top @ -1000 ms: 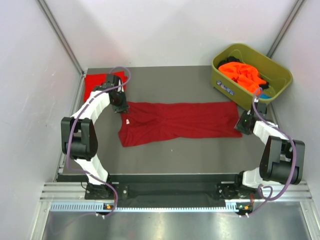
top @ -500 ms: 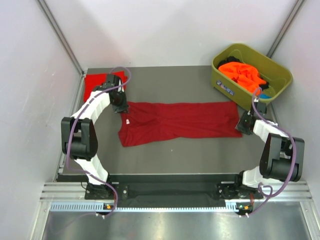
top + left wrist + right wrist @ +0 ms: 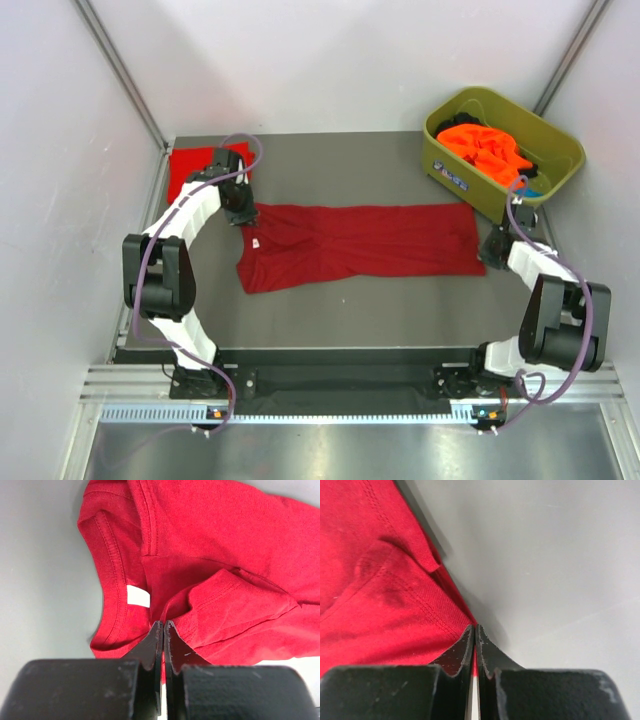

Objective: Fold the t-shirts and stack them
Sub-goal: Fold the tshirt

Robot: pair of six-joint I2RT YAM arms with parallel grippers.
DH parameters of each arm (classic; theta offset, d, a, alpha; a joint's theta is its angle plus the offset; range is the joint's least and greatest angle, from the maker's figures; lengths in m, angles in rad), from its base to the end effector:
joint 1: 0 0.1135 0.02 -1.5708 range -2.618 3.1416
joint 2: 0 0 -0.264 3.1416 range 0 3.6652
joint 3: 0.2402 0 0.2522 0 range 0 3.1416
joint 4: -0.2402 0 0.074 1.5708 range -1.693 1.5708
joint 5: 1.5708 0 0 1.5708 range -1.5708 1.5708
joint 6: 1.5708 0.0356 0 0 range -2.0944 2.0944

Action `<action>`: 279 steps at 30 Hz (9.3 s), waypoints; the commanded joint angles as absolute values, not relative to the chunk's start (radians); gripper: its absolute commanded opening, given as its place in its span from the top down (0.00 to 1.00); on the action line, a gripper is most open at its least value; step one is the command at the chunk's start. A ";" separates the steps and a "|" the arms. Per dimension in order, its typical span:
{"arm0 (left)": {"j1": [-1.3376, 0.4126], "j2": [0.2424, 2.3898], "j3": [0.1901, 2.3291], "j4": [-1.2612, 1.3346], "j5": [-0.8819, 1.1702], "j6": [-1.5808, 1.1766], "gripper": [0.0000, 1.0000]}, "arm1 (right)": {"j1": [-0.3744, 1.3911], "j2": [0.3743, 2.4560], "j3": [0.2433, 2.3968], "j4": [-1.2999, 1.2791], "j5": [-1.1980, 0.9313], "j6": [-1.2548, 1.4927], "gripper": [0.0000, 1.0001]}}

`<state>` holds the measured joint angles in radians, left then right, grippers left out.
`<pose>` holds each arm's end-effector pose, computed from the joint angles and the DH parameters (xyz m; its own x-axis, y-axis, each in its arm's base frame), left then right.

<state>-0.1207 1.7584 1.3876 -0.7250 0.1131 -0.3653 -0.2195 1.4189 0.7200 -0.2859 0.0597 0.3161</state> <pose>0.3661 -0.0485 0.2428 -0.8856 -0.2501 -0.3913 -0.1558 0.9537 -0.2571 0.2599 -0.0602 0.1715 -0.6953 0.4731 -0.5411 0.4900 0.8628 0.1247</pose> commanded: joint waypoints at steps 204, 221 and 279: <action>-0.084 1.318 0.726 -0.500 0.189 -0.699 0.46 | -0.117 1.278 0.765 -0.500 0.126 0.657 0.50; -0.083 1.396 0.699 -0.485 0.029 -0.736 0.97 | -0.198 1.319 0.752 -0.534 0.186 0.686 0.48; -0.034 1.223 0.653 -0.498 -0.075 -0.736 1.00 | -0.210 1.431 0.707 -0.485 0.279 0.704 1.00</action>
